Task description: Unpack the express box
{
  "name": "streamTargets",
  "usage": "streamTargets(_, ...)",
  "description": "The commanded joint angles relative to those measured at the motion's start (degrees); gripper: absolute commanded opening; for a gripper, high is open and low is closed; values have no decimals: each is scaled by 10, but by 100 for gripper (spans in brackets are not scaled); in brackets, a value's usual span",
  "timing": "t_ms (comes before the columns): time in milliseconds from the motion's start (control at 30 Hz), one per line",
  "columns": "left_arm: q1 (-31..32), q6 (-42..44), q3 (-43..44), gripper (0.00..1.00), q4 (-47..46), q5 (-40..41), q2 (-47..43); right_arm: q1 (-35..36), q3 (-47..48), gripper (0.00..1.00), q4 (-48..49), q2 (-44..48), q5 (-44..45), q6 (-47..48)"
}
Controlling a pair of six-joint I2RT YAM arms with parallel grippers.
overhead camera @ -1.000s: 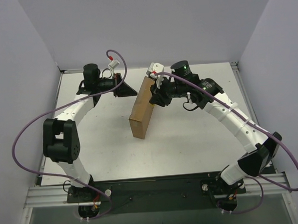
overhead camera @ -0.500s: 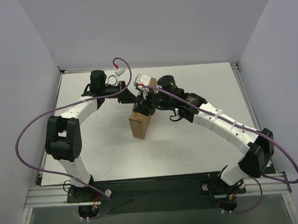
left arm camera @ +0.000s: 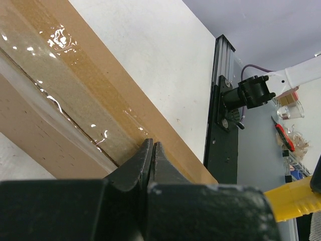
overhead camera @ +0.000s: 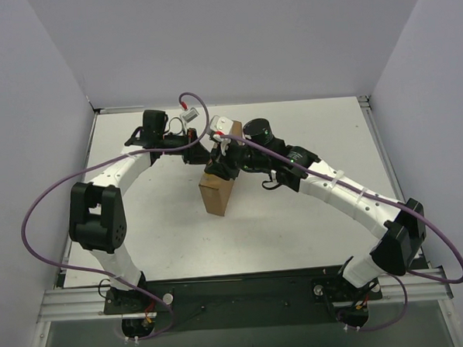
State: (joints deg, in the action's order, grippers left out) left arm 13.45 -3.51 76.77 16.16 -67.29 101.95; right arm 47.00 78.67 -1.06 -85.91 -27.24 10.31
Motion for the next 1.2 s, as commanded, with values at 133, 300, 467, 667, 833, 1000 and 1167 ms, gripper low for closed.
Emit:
streamTargets(133, 2, 32, 0, 0, 62, 50, 22, 13, 13, 0, 19, -1, -6, -12)
streamTargets(300, 2, 32, -5, 0, 62, 56, 20, 20, 13, 0, 19, -6, 0, 9)
streamTargets(467, 3, 25, -8, 0, 55, 63, 21, 29, 13, 0, 16, -9, 11, 30)
streamTargets(667, 3, 23, -4, 0, 55, 69, 23, 34, 13, 0, 16, -16, 14, 48)
streamTargets(833, 3, 19, -1, 0, 52, 70, 25, 37, 17, 0, 16, -22, 16, 59)
streamTargets(1000, 3, 18, 0, 0, 51, 71, 27, 41, 14, 0, 18, -25, 21, 67)
streamTargets(1167, 3, 18, 3, 0, 51, 69, 30, 44, 10, 0, 16, -25, 27, 90)
